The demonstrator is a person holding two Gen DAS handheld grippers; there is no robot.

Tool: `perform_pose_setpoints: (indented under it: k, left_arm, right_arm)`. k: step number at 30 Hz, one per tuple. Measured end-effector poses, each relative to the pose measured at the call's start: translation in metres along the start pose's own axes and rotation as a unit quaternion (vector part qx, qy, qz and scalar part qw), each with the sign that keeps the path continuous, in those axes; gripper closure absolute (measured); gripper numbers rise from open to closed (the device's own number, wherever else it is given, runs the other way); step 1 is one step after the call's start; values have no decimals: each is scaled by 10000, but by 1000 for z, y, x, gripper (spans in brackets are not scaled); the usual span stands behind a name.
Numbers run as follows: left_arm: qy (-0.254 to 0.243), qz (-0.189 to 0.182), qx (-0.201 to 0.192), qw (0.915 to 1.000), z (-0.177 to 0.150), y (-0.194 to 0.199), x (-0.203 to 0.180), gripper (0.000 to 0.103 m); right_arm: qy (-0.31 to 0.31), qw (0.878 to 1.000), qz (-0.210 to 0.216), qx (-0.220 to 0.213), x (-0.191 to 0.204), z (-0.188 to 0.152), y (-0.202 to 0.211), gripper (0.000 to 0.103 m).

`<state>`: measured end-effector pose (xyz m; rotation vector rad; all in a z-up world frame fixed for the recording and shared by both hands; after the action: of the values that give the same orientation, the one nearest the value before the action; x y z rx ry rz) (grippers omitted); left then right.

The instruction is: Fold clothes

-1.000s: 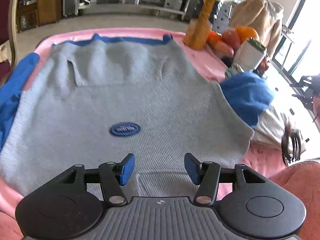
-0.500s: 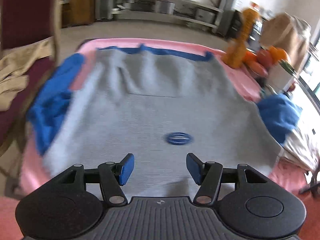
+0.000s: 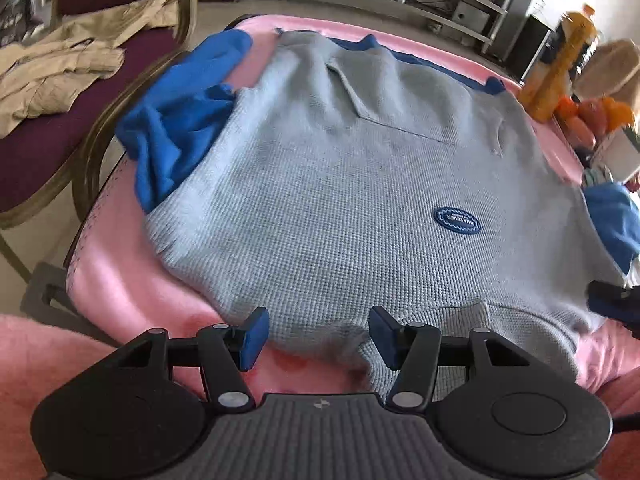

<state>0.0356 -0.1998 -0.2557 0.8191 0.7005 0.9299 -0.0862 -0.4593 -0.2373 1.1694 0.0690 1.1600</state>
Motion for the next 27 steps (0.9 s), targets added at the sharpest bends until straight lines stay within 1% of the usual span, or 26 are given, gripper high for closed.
perform_pose_setpoints:
  k: [2, 4, 5, 6, 8, 9, 10, 13, 15, 17, 18, 21, 23, 25, 26, 27]
  left_arm:
    - [-149, 92, 102, 9998, -3, -7, -2, 48]
    - [-470, 244, 185, 9984, -7, -9, -8, 47]
    - [-586, 267, 226, 9977, -8, -8, -11, 47]
    - [-594, 227, 275, 9976, -8, -6, -11, 47]
    - [-466, 97, 305, 9984, -4, 1, -5, 47]
    - [-333, 16, 258, 9991, 0, 6, 1, 48]
    - [-217, -14, 112, 9997, 10, 14, 8, 48]
    - [54, 13, -537, 9985, 50, 44, 32, 47]
    - [185, 49, -981, 9950, 82, 62, 49, 45]
    - [319, 170, -1250, 9915, 112, 70, 68, 44]
    - [387, 237, -1371, 9895, 127, 72, 77, 43]
    - [556, 525, -1435, 9867, 164, 61, 98, 42]
    - [625, 624, -1368, 9867, 188, 42, 101, 40]
    - [624, 682, -1231, 9881, 209, 16, 99, 39]
    - [608, 719, -1140, 9890, 217, 3, 99, 39]
    - [591, 756, -1049, 9898, 226, -11, 99, 39]
  right_arm:
    - [376, 9985, -389, 78, -2, -4, -11, 80]
    - [565, 9956, -664, 337, -10, -13, -20, 78]
    - [588, 9949, -699, 432, -12, -16, -23, 78]
    - [618, 9946, -716, 428, -11, -17, -22, 78]
    - [664, 9946, -686, 401, -4, -14, -15, 78]
    - [687, 9952, -605, 342, 2, -8, -10, 77]
    - [716, 9957, -518, 263, 10, -2, -4, 77]
    - [950, 9950, -210, -237, 42, 29, 22, 71]
    - [1135, 9917, 15, -595, 66, 53, 38, 67]
    - [1391, 9854, 325, -924, 92, 77, 48, 61]
    - [1517, 9817, 447, -1060, 104, 89, 50, 61]
    - [1805, 9706, 727, -1419, 135, 125, 39, 55]
    - [1919, 9643, 930, -1568, 148, 144, 26, 44]
    - [2021, 9594, 1096, -1632, 153, 155, 7, 37]
    - [2045, 9581, 1161, -1633, 152, 158, -4, 34]
    - [2001, 9595, 1195, -1584, 148, 160, -18, 34]
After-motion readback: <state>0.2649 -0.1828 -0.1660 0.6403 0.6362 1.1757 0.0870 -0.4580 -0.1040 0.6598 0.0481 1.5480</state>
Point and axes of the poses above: each gripper's, at about its wrist camera, not at the fingertips, and y roughly against the way its jaws point, x to its left, z to its top, the point moved 10 cm from there along -y, roughly the way its jaws point, and after that the axes turned 2 degrees about y, right-handed, at the moved point
